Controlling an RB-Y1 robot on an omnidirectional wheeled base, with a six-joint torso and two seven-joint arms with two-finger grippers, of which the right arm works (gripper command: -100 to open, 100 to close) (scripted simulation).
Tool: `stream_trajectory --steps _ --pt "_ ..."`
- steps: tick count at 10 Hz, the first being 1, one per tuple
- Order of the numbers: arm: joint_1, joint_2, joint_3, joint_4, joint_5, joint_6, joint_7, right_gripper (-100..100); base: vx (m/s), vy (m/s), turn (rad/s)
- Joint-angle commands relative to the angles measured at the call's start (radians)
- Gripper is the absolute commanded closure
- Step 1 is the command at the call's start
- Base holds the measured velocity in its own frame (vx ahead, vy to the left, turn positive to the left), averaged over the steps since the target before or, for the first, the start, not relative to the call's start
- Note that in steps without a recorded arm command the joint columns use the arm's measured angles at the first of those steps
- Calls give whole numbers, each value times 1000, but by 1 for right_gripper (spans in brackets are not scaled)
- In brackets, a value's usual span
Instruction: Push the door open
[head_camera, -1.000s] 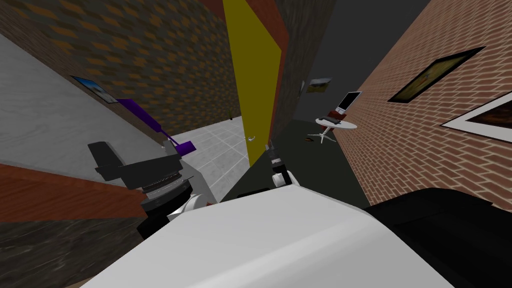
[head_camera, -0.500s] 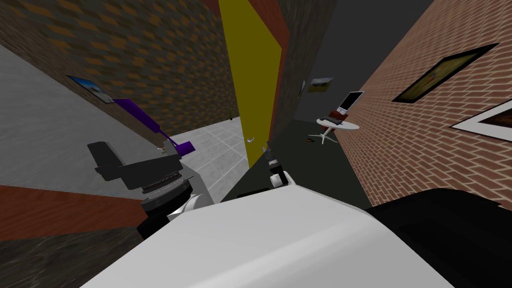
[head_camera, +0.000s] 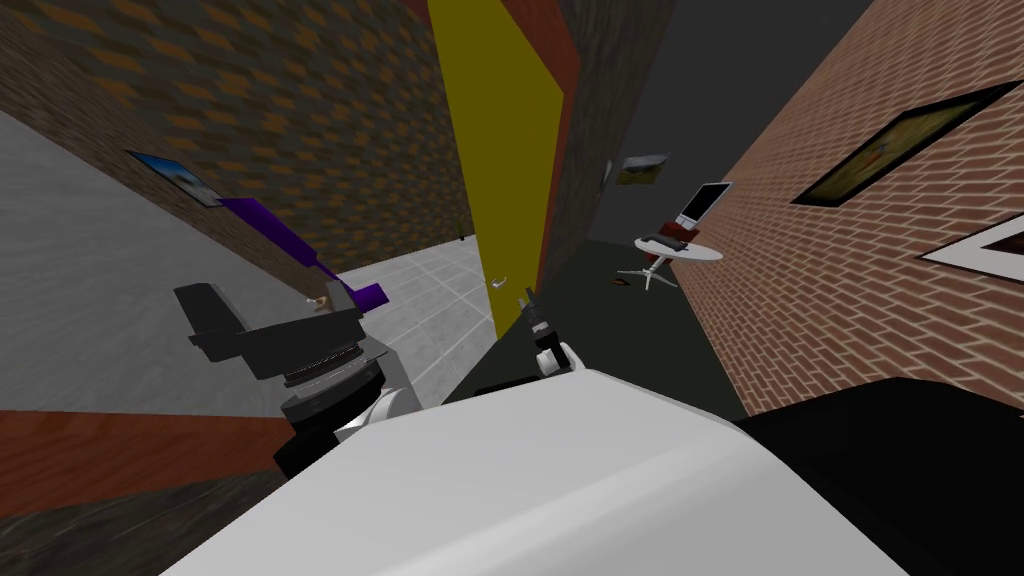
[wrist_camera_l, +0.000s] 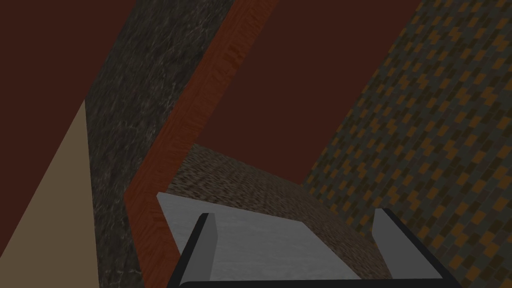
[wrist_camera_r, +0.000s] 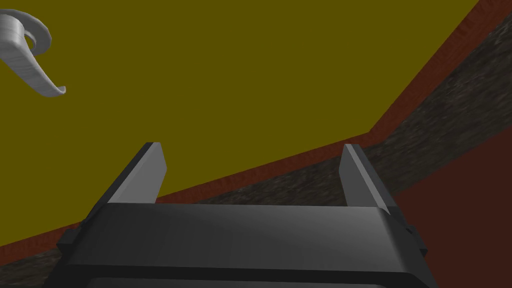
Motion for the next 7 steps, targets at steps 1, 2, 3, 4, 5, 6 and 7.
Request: stream_trajectory --steps 1,2,3,4,5,6,7 --pt "-23 2 16 50 6 -19 -1 -100 83 -52 16" --pt "-23 2 16 61 6 -19 -1 -100 64 -46 7" --pt "-37 1 27 95 10 -28 -3 -100 56 -42 6" --pt "-37 1 27 97 10 -28 -3 -100 40 -31 6" --pt "-51 0 37 133 13 -38 -4 -100 51 -45 5" --pt "-65 0 47 164 17 -48 -6 -100 73 -54 15" --pt "-80 -1 58 196 20 -58 -8 -100 105 -65 15"
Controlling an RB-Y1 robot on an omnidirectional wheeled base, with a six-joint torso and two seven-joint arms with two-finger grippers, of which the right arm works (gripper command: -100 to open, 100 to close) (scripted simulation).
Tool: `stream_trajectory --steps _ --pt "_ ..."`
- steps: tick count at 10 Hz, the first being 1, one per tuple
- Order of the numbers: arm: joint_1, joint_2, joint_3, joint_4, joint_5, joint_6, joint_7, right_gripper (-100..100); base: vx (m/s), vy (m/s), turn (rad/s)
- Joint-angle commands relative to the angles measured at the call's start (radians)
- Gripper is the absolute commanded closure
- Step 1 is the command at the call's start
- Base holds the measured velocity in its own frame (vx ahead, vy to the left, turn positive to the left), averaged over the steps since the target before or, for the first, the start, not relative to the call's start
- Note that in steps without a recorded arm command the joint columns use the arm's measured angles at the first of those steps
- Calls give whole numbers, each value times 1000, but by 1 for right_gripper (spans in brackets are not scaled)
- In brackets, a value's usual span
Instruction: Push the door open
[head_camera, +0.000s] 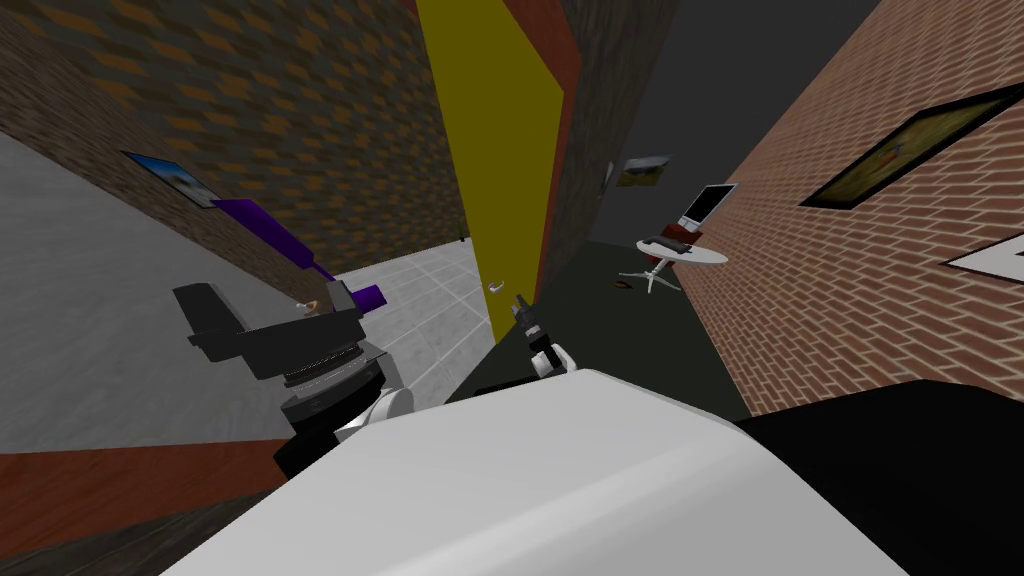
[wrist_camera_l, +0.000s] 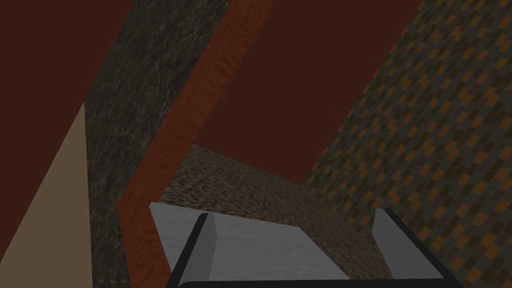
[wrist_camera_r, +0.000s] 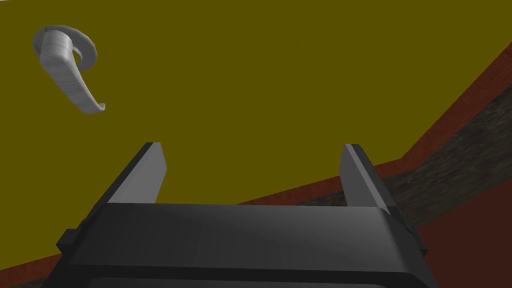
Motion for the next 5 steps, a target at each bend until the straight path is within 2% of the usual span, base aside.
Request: stream_trajectory --steps 1,2,3,5 --pt "-16 -2 19 50 6 -19 -3 -100 109 -73 15" --pt "-30 -2 29 86 10 -28 -5 -100 88 -78 13" --pt "-30 -2 29 95 10 -28 -5 -100 65 -61 7" --pt "-58 -2 49 158 17 -47 -9 -100 63 -52 9"
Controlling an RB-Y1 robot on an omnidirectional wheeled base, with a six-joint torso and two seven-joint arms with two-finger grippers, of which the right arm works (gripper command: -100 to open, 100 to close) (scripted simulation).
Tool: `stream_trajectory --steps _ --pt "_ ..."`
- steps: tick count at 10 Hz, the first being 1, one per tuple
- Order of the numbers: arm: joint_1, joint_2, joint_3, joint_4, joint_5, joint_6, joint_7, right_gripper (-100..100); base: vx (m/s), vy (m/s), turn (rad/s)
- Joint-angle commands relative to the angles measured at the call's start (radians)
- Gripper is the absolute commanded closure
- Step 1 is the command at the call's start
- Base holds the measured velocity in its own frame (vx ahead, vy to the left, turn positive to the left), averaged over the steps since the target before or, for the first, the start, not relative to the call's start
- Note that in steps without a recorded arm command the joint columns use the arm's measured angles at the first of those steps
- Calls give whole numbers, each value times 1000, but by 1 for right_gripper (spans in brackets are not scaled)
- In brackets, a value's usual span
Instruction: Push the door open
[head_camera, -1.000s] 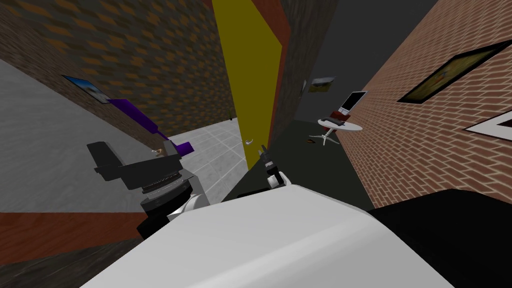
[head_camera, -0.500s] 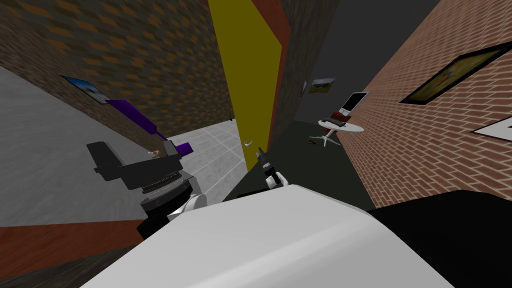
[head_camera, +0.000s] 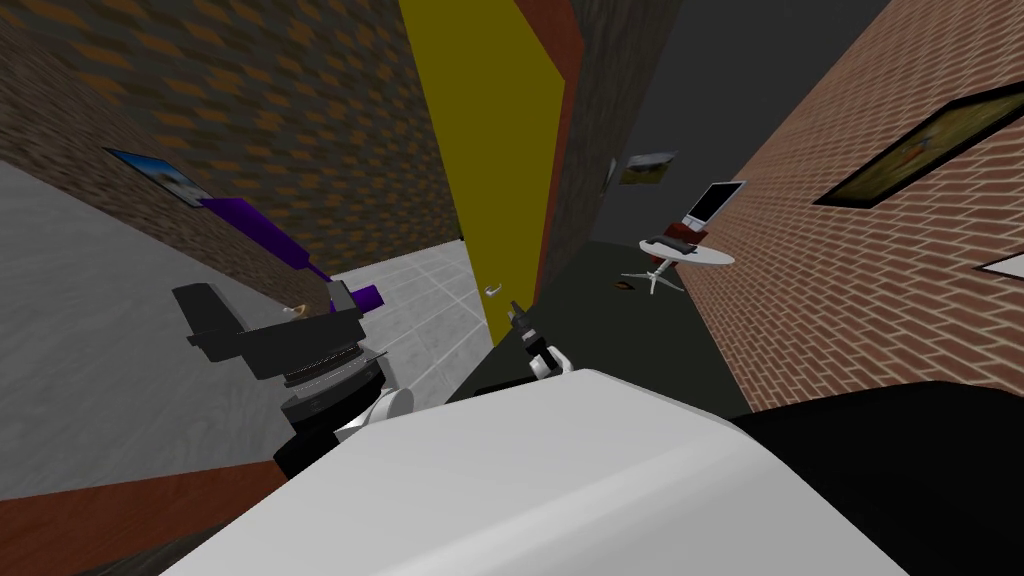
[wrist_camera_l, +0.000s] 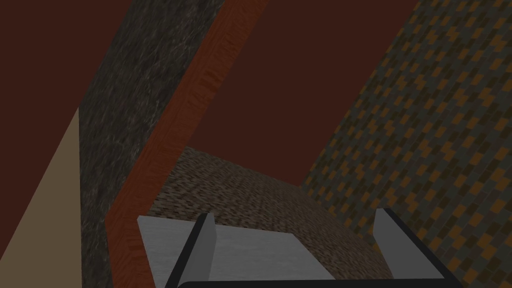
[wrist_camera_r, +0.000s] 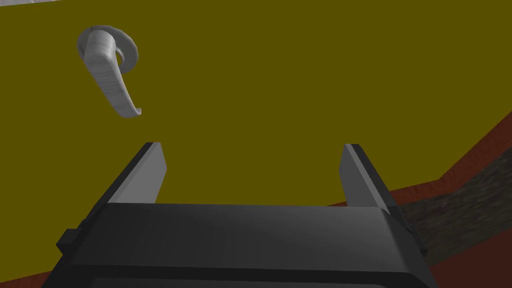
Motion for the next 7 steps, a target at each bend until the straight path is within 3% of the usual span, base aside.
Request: stream_trajectory --steps 1,4,5,7 --pt "-10 5 6 32 3 -11 2 -100 57 -37 9" --pt "-50 6 36 130 13 -39 -3 -100 75 -63 11" --pt "-50 6 36 135 13 -39 -3 -100 59 -46 9" --pt "-77 7 54 194 19 -57 -6 -100 69 -40 8"
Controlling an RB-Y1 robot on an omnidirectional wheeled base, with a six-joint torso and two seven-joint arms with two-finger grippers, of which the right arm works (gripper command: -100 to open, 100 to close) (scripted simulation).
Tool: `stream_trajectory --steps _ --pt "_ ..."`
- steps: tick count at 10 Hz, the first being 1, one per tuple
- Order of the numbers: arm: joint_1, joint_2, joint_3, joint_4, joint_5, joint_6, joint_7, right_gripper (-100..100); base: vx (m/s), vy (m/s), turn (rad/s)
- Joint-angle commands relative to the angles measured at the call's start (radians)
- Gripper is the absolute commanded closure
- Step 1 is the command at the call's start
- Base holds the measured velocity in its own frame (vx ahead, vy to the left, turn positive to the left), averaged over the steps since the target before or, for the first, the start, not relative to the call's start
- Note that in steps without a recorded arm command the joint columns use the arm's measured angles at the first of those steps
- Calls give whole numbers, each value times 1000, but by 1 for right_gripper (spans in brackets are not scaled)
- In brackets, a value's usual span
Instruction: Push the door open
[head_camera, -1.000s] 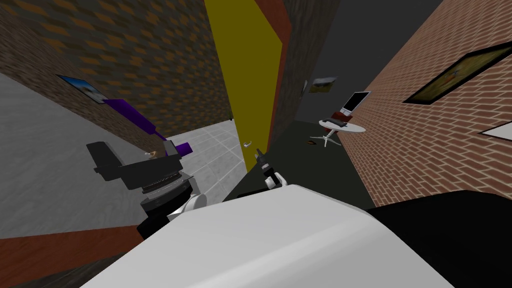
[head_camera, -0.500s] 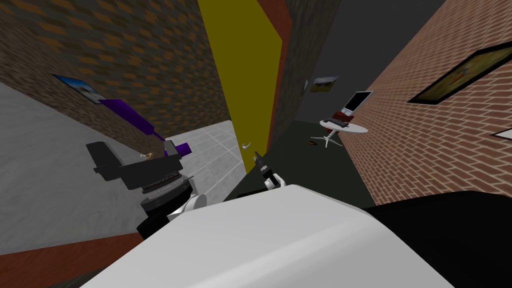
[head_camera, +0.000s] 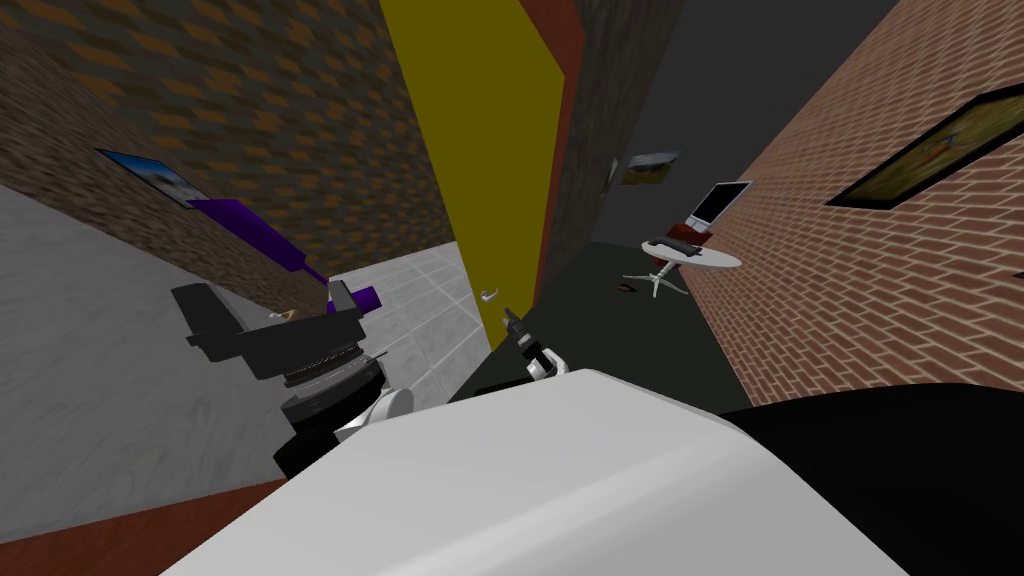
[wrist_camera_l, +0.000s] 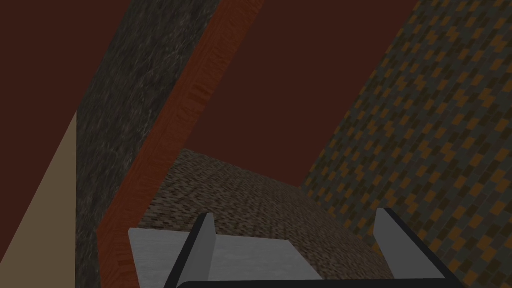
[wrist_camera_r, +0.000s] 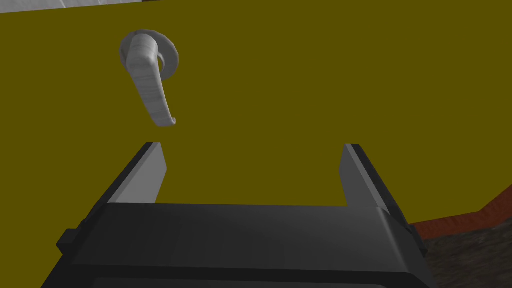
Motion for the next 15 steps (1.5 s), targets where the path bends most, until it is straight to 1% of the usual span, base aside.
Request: stream_trajectory --steps 1,2,4,5,7,12,14,15 --pt "-22 1 14 50 5 -18 -3 -100 82 -54 14" --pt "-22 1 14 60 5 -18 -3 -100 62 -42 9" --pt "-45 3 31 119 11 -34 -6 -100 68 -43 8" --pt "-45 3 31 119 11 -34 -6 -100 53 -40 4" --pt "-69 5 48 179 16 -51 -9 -100 78 -52 8" --pt "-118 11 84 303 29 -84 -15 -100 91 -57 11" --pt "-135 13 96 344 33 -96 -17 -100 91 -43 7" --pt "-135 13 96 344 33 -96 -17 -100 63 -27 2"
